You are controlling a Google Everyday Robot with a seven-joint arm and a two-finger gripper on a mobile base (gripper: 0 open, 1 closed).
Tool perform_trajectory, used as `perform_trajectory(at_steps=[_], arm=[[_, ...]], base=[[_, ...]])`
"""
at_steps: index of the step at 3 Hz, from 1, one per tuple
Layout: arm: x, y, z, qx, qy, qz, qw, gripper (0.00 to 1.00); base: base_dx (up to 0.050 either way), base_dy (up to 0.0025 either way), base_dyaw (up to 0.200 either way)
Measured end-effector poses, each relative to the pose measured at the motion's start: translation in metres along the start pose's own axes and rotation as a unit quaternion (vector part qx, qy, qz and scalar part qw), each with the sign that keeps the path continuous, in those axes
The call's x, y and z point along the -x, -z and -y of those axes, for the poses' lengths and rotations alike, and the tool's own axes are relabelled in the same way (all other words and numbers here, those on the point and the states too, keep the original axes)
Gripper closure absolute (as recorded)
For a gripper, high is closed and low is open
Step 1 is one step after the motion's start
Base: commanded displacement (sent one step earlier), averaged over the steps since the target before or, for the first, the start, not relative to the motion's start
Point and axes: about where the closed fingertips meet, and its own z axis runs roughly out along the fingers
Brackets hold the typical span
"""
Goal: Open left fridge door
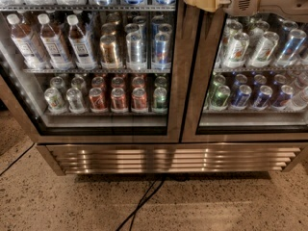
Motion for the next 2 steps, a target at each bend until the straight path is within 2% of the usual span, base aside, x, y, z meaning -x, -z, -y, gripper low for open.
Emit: perform_trajectory(at_steps=[2], arm=[[0.0024, 0.0005, -0.0023, 0.01, 0.0, 0.002, 0.9999, 1.0]], base=[[0.0, 0.0, 0.0]])
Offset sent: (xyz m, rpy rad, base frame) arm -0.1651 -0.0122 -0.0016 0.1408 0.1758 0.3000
